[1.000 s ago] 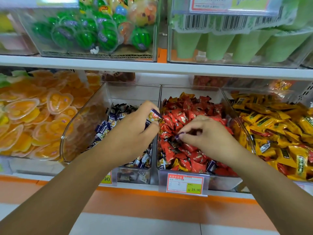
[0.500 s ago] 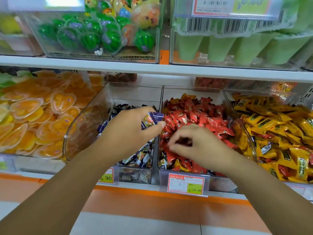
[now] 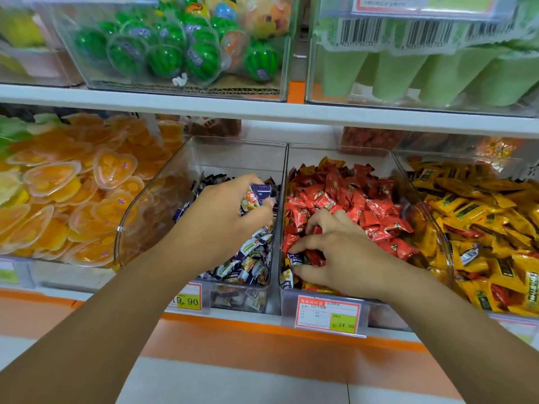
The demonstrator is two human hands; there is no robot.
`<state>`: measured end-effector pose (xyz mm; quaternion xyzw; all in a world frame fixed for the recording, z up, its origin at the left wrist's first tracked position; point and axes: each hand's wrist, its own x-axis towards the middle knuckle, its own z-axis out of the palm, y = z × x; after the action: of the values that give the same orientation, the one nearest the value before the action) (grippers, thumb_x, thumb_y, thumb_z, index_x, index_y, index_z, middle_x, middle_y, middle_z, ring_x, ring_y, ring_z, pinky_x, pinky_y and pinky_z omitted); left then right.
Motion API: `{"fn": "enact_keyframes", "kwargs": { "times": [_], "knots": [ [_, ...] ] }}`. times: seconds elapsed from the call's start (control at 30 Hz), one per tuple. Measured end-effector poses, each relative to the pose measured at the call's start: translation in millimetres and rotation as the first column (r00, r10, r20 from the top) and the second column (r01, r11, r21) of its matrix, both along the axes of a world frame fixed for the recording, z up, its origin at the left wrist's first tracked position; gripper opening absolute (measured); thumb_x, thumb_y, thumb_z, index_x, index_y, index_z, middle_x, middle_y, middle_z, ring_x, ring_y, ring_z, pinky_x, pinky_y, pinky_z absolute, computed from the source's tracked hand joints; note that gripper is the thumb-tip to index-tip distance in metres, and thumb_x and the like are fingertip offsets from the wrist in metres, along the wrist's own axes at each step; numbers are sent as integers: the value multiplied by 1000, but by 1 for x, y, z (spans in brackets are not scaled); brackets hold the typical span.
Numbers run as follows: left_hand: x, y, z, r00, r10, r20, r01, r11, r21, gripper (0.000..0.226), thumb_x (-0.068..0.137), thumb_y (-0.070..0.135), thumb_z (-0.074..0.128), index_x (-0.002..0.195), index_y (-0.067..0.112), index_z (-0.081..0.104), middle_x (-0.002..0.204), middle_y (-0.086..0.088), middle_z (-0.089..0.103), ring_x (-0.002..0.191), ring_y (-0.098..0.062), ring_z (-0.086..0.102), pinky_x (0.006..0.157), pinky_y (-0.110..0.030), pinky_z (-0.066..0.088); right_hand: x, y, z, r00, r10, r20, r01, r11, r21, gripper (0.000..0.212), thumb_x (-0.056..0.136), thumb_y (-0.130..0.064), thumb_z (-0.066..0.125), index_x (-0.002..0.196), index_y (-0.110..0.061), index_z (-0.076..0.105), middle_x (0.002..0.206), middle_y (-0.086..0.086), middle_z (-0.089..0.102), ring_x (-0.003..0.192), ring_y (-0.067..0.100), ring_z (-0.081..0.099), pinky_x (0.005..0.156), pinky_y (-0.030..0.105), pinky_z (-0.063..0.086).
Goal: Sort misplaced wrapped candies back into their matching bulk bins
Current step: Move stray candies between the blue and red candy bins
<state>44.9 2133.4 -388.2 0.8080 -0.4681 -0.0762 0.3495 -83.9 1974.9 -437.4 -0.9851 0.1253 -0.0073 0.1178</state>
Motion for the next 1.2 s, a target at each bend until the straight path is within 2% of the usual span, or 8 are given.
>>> {"fn": "enact_keyframes", "kwargs": {
  "times": [0.13,0.27,0.47,0.53,0.7,0.9,1.0,1.2],
  "knots": [
    [-2,-1,-1,998,-6,-56,3,998,-58,12,94,23,49,92,29,58,76,14,69,59,-11,63,52,-33,49,2,4,2,999,-8,-39,7,1000,-24,40,82,-60,60,118,-44,61,118,-9,32,109,13,26,97,33,31],
    [-5,-2,-3,996,17,-86,-27,992,-120,17,94,15,48,93,27,59,75,11,69,62,2,62,50,-16,44,2,6,2,997,8,-72,-10,1000,-24,41,83,-54,59,124,-47,55,119,-8,31,111,16,26,98,35,30],
    [-10,-2,-3,998,4,-64,-7,998,-57,18,97,18,47,93,32,57,73,2,66,48,-15,54,40,-26,38,4,3,-1,999,21,-24,-21,1000,-8,32,82,-47,68,112,-42,62,112,-11,33,103,10,25,88,30,30],
    [-10,-2,-3,999,-5,-36,5,1000,-13,14,97,26,47,93,37,54,75,-9,65,62,-32,59,48,-38,42,4,0,0,1000,3,29,-5,999,49,28,79,-47,72,103,-38,62,108,-12,38,102,9,30,87,29,32],
    [-6,-1,-3,1000,-12,24,11,999,42,7,97,34,48,95,34,55,66,-12,60,39,-9,37,38,-18,31,-4,-1,11,986,-76,150,20,938,346,21,76,-35,78,83,-39,58,96,-10,47,90,8,48,73,21,38],
    [-4,-3,-5,999,-26,33,25,999,27,8,97,37,49,91,37,54,54,0,52,38,-10,35,39,-19,30,3,6,3,997,57,-46,-50,989,136,30,83,-50,65,113,-44,64,96,-10,53,101,14,39,96,31,31],
    [-4,-4,-5,999,-40,31,40,999,22,7,96,37,50,91,37,55,55,-1,53,37,-9,34,38,-17,28,6,10,-2,998,58,-14,-57,995,85,28,83,-54,63,107,-40,67,94,-16,57,97,8,32,94,30,26],
    [-5,-2,-4,999,-51,18,51,998,24,6,95,35,53,93,34,59,48,17,52,36,-9,38,37,-14,27,2,6,1,994,56,95,-75,973,217,8,85,-45,66,88,-38,67,88,-17,57,96,7,38,96,33,30]
  ]
}}
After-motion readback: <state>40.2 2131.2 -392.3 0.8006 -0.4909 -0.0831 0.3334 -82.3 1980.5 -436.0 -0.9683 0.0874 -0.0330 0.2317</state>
